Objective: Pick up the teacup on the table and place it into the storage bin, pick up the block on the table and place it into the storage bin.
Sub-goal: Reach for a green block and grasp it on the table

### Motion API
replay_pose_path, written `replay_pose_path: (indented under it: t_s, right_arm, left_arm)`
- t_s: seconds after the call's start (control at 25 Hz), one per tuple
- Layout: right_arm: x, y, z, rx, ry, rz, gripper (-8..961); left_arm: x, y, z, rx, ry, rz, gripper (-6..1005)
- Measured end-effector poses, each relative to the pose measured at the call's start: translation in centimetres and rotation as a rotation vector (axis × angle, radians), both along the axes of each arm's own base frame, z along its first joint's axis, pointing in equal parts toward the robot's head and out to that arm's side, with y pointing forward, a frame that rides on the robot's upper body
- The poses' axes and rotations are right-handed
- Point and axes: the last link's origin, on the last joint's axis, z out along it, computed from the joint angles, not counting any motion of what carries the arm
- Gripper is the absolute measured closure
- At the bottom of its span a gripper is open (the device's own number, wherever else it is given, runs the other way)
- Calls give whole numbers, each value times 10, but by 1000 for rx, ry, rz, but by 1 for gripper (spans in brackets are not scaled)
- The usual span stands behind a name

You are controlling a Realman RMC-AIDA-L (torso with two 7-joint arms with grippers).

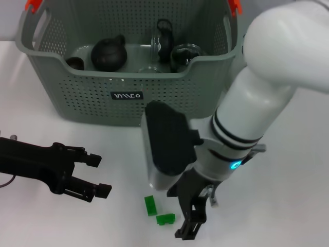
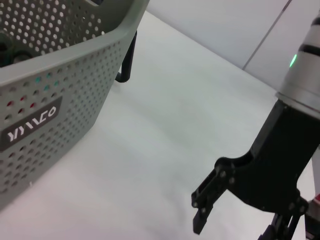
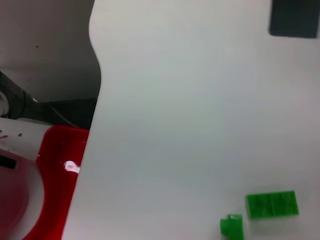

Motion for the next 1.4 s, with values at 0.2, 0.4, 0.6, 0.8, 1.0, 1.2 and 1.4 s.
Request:
replay_pose_path:
  t_s: [0.2,0.4,0.6,0.8,1.0,1.2,1.4]
  right_arm:
    - [2,-2,-10,17,15,23,38]
    - [7,-1,-16,29,17,18,38]
    - [7,-2,-18,26,24,21,52]
    - [8,-3,-20,29,29,23,124]
    - [9,-3,-22,37,34,29,196]
    - [11,-4,-25,39,39,33,405]
    - [11,-6,-27,35,41,31,456]
  left_arm:
    - [-1,0,0,1,1,1,37]
    - [-1,-1,-1,-3,-2,5,37]
    - [-1,1,-2,0,0,6,37]
    - [-2,1,-3,1,3,6,37]
    - [-2,1,-3,2,2,6,37]
    - [-2,1,-3,3,1,3,37]
    - [-3,1,-3,3,0,3,37]
